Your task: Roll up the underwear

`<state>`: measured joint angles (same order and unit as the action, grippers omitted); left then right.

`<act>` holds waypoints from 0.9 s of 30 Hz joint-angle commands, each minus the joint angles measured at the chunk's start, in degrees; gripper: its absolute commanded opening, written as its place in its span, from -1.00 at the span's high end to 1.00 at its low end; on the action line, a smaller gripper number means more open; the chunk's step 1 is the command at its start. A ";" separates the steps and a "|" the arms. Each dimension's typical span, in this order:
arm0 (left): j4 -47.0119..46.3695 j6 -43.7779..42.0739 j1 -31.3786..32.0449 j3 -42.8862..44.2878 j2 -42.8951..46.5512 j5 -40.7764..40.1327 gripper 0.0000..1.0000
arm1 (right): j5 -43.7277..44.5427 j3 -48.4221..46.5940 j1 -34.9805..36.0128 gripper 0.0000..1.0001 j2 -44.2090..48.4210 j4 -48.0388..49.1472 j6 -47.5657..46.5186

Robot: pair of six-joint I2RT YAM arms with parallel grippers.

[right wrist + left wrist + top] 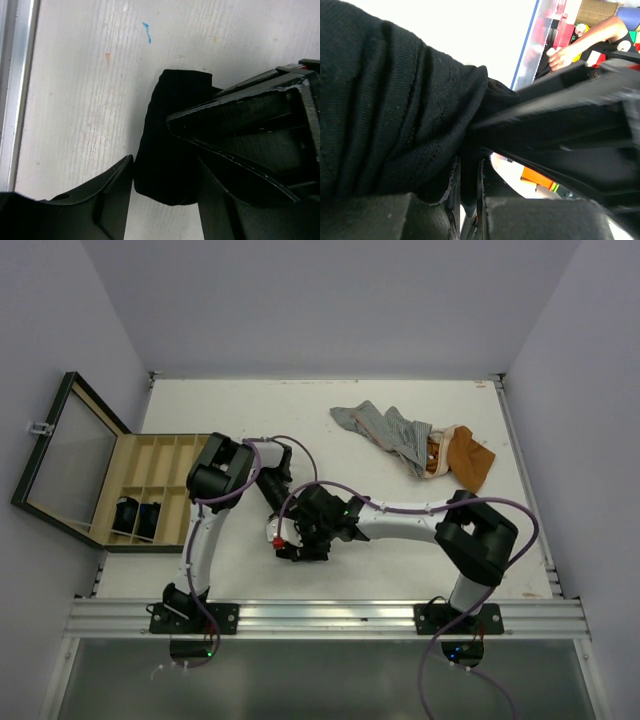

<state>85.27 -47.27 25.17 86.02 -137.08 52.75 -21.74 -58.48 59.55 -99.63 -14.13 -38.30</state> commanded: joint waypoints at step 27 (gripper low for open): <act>-47.40 2.83 -20.08 -22.98 61.09 -6.58 -0.10 | -32.82 -7.61 -14.80 1.00 -19.98 -2.22 19.40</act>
<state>42.92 -38.81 1.83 68.12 -82.52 51.24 -52.47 -66.35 45.95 -114.21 -12.73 -22.50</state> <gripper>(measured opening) 0.551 0.257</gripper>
